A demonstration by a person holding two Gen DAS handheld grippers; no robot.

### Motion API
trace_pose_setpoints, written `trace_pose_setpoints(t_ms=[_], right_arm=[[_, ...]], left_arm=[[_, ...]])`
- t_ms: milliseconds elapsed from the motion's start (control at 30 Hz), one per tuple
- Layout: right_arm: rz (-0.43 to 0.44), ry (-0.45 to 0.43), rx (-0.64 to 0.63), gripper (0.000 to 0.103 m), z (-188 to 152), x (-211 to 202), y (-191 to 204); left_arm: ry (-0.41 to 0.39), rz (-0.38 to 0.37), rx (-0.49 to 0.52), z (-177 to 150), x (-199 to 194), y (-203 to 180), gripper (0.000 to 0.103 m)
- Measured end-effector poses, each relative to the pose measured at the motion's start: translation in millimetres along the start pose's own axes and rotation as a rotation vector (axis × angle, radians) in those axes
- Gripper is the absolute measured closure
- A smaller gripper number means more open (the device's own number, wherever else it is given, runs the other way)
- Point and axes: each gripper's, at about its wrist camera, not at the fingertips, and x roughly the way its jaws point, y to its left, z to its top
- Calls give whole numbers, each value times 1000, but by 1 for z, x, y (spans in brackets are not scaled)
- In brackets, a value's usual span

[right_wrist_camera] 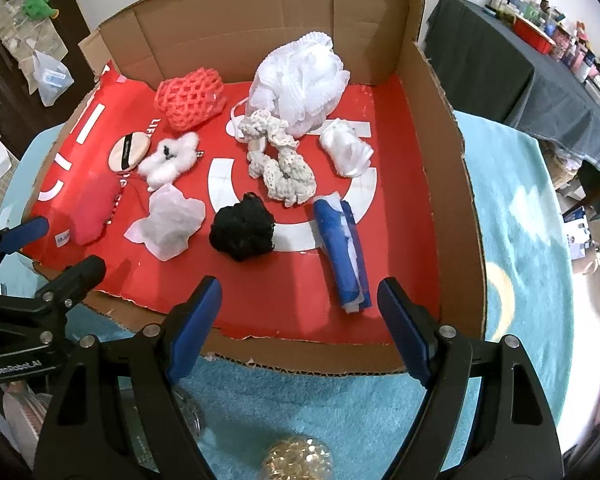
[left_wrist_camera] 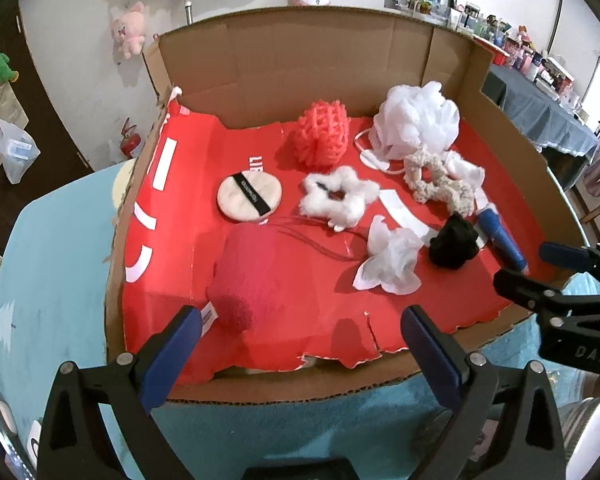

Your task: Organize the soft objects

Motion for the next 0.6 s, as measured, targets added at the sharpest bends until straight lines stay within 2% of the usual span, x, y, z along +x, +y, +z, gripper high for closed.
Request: trace_pose_setpoints(t_ms=[600], right_arm=[[-3,-11,12,23,-5,-1,-3]], left_arm=[[-20,1,-10,-1,-3,3,2]])
